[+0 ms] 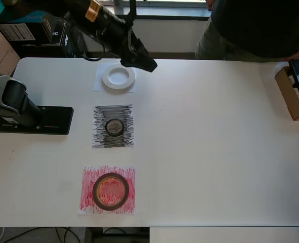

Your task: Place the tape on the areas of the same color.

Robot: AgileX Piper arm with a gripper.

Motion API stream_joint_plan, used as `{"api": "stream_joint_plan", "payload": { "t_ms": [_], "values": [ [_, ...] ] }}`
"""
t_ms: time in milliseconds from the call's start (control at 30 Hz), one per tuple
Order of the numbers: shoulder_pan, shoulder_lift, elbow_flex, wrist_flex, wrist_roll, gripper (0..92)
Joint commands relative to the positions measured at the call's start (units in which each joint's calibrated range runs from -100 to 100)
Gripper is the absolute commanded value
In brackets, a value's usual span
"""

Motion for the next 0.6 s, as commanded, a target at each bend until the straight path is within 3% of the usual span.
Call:
{"api": "stream_joint_plan", "payload": {
  "t_ms": [0,367,567],
  "values": [
    [1.26,-13.84,4.10,-0.98,-0.23,61.3],
    [5.05,-43.02,24.18,-2.34,-13.82,61.3],
    [5.45,-55.37,38.81,-17.19,-14.48,61.3]
  ]
}}
